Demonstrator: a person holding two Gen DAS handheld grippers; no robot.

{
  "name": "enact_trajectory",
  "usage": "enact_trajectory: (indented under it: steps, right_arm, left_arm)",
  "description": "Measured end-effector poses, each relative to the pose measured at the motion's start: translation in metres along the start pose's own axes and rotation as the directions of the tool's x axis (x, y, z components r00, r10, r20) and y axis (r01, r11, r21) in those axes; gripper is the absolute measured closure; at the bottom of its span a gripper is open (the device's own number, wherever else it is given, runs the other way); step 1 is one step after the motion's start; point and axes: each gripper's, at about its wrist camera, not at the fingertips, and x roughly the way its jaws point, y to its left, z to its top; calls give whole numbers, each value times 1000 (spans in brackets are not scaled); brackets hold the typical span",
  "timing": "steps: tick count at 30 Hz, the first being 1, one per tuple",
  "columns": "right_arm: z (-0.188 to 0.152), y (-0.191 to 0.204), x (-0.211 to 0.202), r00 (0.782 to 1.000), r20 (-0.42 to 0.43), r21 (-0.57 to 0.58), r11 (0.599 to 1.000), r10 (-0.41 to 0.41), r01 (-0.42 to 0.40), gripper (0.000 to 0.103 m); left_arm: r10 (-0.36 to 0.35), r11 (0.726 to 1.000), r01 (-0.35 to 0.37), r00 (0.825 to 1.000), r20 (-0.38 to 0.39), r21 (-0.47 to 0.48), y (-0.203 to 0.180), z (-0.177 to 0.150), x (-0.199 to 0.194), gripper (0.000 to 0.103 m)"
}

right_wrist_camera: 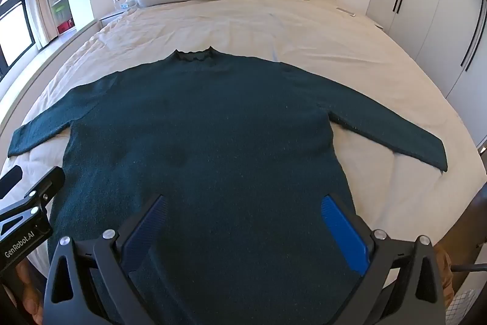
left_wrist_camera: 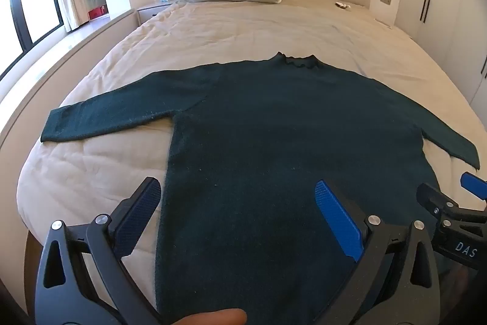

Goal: Fold small clothes

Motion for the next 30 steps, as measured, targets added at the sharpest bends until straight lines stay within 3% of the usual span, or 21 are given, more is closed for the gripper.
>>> enact_trajectory:
  steps: [30]
  right_arm:
    - [-1, 3, -2, 1000, 5, 0, 1000, 1, -1, 0]
  left_arm:
    - [9, 1000, -9, 1000, -22, 3, 4, -5, 12, 0]
